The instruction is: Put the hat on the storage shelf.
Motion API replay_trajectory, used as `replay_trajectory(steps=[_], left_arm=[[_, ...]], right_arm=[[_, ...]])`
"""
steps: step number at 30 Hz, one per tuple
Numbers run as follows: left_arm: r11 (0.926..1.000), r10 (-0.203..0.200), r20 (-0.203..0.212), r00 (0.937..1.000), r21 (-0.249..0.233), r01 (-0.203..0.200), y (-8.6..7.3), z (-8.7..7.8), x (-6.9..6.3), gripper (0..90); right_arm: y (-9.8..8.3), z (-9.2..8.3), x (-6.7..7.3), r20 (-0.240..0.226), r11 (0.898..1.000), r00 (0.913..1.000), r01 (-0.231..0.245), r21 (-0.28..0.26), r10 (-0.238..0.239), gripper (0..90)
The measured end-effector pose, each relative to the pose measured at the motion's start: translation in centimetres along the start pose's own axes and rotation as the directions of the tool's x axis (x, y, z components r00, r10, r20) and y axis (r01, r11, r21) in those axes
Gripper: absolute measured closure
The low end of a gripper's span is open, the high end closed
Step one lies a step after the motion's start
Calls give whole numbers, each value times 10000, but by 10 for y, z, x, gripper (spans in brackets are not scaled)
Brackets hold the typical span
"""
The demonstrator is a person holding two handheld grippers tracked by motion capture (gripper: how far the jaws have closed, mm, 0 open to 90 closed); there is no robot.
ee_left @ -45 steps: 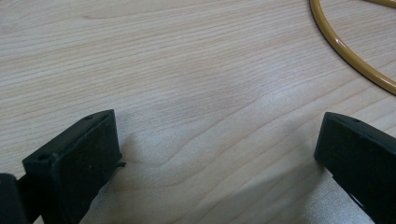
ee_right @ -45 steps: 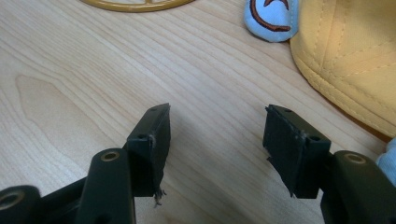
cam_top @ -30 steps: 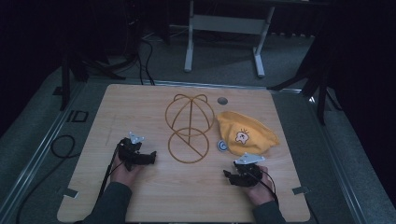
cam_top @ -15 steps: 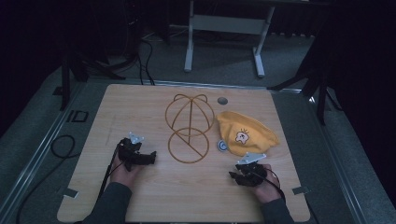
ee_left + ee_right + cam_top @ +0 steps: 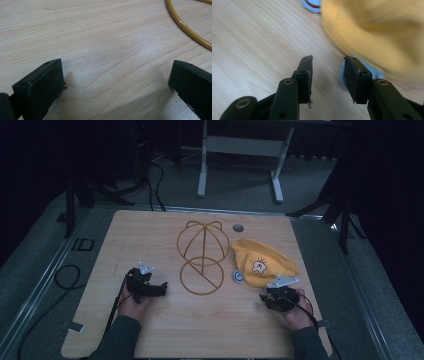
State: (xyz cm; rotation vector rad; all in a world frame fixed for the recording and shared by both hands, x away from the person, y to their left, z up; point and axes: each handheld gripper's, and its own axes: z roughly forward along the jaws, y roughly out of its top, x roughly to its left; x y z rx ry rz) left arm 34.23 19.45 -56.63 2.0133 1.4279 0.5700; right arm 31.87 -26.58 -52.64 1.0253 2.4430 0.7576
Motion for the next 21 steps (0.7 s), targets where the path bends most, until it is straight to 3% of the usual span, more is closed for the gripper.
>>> replay_trajectory(steps=[5, 14, 21], left_arm=[[10000, 3, -2, 10000, 3, -3, 0, 0, 0, 1], [10000, 3, -2, 10000, 0, -3, 0, 0, 0, 1], [10000, -19, -1, 10000, -23, 19, 0, 0, 0, 1]], right_arm=[[-1, 0, -8, 400, 9989, 9983, 415, 200, -422, 551], [1, 7, -17, 270, 9980, 9987, 428, 469, -441, 556], [3, 18, -24, 247, 9941, 9997, 32, 1081, -59, 559]])
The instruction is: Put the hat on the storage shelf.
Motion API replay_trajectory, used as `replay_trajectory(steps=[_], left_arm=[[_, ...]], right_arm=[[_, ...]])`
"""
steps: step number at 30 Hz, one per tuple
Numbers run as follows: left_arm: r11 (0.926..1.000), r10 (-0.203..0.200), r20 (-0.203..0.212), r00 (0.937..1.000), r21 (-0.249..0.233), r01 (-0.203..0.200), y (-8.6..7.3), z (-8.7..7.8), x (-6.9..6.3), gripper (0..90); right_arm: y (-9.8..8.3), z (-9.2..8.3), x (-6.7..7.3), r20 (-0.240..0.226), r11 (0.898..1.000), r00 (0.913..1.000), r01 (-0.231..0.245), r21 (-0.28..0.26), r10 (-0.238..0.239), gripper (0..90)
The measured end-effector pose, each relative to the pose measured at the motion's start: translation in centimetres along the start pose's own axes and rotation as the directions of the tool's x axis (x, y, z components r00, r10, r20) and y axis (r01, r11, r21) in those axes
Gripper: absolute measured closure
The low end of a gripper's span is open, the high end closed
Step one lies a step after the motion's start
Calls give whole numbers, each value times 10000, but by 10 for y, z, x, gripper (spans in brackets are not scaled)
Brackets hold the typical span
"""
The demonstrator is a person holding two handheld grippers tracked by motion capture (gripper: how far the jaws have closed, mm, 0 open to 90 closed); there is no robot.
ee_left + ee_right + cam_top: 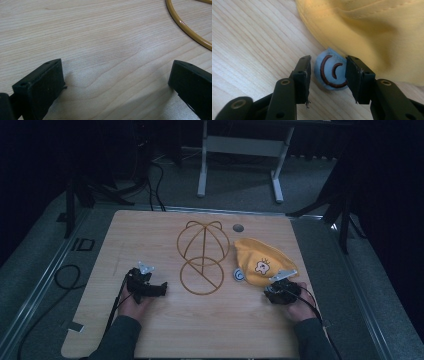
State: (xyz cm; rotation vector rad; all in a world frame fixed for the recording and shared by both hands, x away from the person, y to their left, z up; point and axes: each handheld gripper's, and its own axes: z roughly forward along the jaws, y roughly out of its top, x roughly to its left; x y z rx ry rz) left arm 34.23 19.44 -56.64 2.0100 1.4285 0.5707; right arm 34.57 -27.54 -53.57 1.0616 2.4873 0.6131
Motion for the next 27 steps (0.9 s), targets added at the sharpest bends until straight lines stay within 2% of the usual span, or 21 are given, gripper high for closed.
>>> replay_trajectory(steps=[2, 4, 5, 6, 7, 8, 9, 12, 19, 27], left_arm=[[10000, -10, -1, 10000, -3, 10, 0, 0, 0, 1], [10000, -10, 1, 10000, -1, 10, 0, 0, 0, 1], [10000, -14, 3, 10000, 1, 14, 0, 0, 0, 1], [10000, -13, 4, 10000, -5, 13, 0, 0, 0, 1], [10000, -13, 4, 10000, -5, 13, 0, 0, 0, 1], [10000, -7, 4, 10000, 0, 7, 0, 0, 0, 1], [10000, -5, 3, 10000, -3, 5, 0, 0, 0, 1], [10000, -9, 7, 10000, 10, 9, 0, 0, 0, 1], [10000, -8, 7, 10000, 10, 8, 0, 0, 0, 1], [10000, -6, 8, 10000, 16, 6, 0, 0, 0, 1]], right_arm=[[0, 1, 0, 16, 10000, 10000, 10, 18, -10, 567], [2, 2, -4, -10, 9995, 9996, -278, 115, 278, 636], [2, 2, -4, -10, 9995, 9996, -278, 115, 278, 636], [2, 2, -7, -41, 9992, 9993, -362, 184, 363, 697], [2, 2, -7, -41, 9992, 9993, -362, 184, 363, 697], [5, 2, -8, -40, 9993, 9998, -176, 340, 178, 742], [5, 2, -8, -40, 9993, 9998, -176, 340, 178, 742], [10, 2, -5, 95, 9974, 9993, 352, 623, -359, 805], [13, -1, -9, -208, 9960, 9980, 604, 653, -591, 822], [23, -12, -4, -451, 9923, 9936, 1063, 640, -1036, 822]])
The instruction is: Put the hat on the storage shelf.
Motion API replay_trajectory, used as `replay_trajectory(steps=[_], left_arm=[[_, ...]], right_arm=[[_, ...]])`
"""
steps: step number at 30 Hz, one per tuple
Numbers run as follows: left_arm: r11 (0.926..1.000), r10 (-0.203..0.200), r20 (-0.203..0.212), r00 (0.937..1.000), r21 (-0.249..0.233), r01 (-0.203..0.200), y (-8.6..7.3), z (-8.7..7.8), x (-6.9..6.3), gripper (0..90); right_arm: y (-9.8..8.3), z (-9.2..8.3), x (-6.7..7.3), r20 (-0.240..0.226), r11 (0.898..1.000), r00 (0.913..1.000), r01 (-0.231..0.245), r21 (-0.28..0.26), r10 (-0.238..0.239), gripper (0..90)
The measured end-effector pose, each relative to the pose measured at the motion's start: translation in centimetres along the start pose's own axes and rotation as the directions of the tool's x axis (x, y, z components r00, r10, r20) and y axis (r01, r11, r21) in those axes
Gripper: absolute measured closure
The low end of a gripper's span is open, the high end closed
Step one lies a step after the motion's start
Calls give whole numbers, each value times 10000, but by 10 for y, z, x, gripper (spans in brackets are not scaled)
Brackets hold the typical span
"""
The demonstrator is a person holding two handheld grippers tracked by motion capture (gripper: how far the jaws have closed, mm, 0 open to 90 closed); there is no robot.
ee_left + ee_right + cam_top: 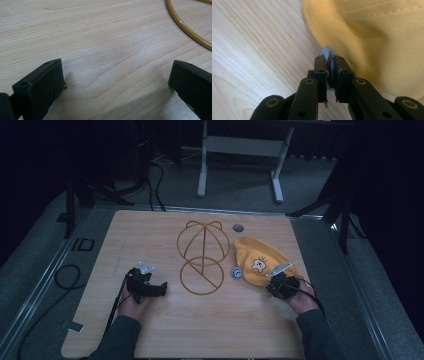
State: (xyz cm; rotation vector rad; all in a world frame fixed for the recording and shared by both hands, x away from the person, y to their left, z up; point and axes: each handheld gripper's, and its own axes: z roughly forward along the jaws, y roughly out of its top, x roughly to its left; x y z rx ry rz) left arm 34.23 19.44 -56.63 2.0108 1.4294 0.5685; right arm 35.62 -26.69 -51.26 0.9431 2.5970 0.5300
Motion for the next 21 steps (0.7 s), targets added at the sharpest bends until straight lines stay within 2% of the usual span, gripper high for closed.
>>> replay_trajectory(steps=[9, 21], left_arm=[[10000, 0, 1, 10000, 1, 0, 0, 0, 0, 1], [10000, 0, 0, 10000, -1, 0, 0, 0, 0, 1]], right_arm=[[19, -21, 5, -20, 9982, 9985, 547, -236, -547, 822], [35, -41, 6, -44, 9960, 9970, 764, -457, -766, 822]])
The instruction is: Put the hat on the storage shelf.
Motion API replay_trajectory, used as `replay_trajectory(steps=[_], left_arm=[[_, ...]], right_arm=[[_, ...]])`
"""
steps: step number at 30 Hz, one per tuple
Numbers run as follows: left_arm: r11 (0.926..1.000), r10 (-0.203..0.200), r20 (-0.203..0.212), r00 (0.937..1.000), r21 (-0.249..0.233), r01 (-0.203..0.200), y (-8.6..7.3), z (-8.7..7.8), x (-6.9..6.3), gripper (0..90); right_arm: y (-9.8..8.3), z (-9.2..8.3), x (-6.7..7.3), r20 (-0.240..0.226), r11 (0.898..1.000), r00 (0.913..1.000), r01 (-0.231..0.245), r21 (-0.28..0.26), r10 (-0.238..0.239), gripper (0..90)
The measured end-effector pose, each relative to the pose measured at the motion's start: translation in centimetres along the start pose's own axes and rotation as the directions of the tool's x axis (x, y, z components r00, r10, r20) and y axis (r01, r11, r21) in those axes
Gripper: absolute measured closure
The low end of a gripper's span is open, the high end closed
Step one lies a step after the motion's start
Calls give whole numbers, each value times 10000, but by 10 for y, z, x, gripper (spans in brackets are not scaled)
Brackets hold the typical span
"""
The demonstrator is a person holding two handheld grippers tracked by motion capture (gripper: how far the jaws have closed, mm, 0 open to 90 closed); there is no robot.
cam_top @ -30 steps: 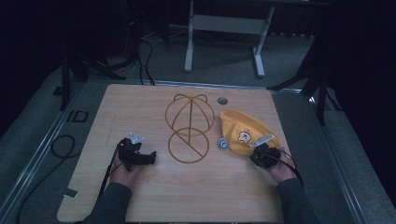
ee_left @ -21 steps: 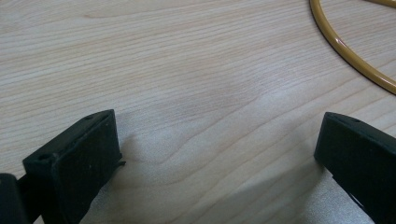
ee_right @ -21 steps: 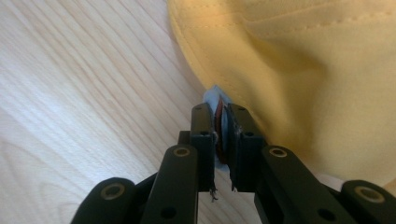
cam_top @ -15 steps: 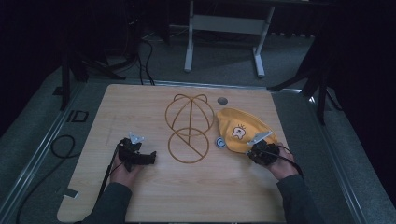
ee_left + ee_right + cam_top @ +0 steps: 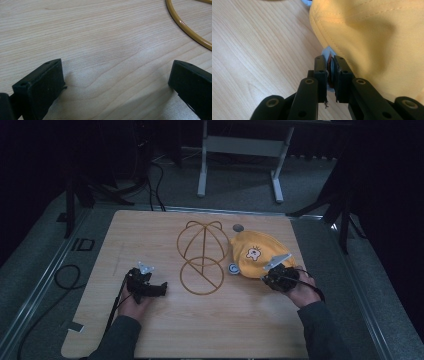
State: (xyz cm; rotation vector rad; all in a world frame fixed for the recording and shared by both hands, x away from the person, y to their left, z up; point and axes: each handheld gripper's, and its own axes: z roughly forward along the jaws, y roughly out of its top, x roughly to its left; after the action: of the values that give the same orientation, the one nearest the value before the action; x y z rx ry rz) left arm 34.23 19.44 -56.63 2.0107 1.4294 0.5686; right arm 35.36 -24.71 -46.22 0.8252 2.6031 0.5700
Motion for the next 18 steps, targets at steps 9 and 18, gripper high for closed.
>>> replay_trajectory(steps=[9, 18], left_arm=[[10000, -3, -4, 10000, 20, 3, 0, 0, 0, 1], [10000, -48, -21, 10000, 1, 48, 0, 0, -1, 1]], right_arm=[[10, -13, -5, -24, 9994, 9999, -132, -322, 131, 823], [19, -32, -10, -162, 9955, 9996, -235, -921, 221, 823]])
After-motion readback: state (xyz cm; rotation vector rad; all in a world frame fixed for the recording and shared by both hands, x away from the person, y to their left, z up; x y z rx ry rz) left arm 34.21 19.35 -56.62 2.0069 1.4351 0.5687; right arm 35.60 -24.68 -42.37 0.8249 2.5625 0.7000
